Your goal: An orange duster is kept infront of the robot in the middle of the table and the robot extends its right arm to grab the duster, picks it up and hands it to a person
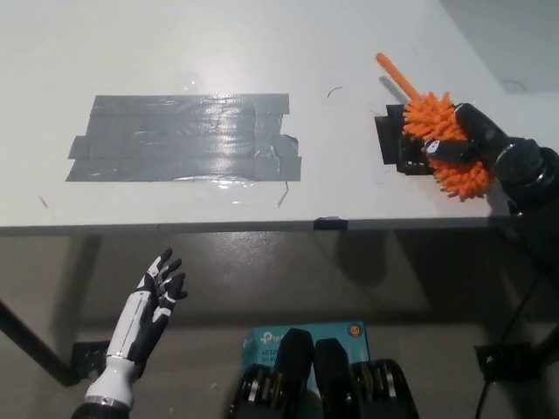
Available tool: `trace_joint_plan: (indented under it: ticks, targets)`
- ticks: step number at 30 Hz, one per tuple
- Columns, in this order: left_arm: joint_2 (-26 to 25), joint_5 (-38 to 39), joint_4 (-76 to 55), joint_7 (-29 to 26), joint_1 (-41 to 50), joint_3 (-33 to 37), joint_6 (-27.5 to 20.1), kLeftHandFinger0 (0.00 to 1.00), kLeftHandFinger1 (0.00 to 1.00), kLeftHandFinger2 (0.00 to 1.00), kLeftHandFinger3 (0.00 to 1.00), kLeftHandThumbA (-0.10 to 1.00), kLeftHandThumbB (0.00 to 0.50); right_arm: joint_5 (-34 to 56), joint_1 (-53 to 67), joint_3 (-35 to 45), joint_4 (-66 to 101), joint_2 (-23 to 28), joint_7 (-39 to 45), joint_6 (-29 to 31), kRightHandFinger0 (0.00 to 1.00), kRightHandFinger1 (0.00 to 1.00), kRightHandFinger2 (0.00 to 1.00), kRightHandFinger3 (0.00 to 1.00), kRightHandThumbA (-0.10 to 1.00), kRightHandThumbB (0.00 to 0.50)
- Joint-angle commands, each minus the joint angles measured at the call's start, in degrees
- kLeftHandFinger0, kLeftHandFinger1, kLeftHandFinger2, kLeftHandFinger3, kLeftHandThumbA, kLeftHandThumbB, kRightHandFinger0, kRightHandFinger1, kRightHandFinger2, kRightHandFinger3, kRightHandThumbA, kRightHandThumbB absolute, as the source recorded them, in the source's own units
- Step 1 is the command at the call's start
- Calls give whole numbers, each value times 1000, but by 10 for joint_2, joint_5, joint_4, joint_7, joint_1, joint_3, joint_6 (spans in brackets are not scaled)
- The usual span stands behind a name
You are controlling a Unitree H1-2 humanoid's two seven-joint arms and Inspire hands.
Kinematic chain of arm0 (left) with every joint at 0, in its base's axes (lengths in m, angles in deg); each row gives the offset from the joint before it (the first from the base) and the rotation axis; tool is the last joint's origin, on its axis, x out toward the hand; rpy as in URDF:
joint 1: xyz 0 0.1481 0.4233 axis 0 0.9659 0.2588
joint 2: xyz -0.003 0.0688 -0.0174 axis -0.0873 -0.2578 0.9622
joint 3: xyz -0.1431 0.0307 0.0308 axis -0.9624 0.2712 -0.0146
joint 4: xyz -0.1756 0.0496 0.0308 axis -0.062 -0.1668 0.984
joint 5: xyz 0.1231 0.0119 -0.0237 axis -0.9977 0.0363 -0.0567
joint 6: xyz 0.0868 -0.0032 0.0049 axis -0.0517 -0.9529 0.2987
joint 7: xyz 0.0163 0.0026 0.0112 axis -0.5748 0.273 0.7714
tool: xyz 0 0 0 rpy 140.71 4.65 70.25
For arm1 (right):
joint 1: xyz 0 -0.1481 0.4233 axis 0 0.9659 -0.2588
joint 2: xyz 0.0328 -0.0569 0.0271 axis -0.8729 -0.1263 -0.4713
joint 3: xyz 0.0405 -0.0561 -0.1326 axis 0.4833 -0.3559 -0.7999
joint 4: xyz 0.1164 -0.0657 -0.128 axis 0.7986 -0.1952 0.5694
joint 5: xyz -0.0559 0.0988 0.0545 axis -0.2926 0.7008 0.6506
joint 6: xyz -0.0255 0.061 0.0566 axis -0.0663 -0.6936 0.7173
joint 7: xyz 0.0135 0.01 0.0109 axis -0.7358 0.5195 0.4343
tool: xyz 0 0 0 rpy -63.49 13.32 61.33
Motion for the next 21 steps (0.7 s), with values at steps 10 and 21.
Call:
trace_joint_plan:
  ticks: [10, 21]
  targets:
    - [-10, 5, -11, 4, -7, -1, -10, 820, 895, 935, 1000, 859, 63, 270, -16, 217, 121, -71, 87, -132, 0, 508, 841, 1000, -100, 186]
    - [-8, 8, -10, 4, -8, -2, -11, 831, 890, 905, 1000, 841, 53, 364, -30, 291, 115, -126, 72, -151, 0, 410, 800, 989, -100, 130]
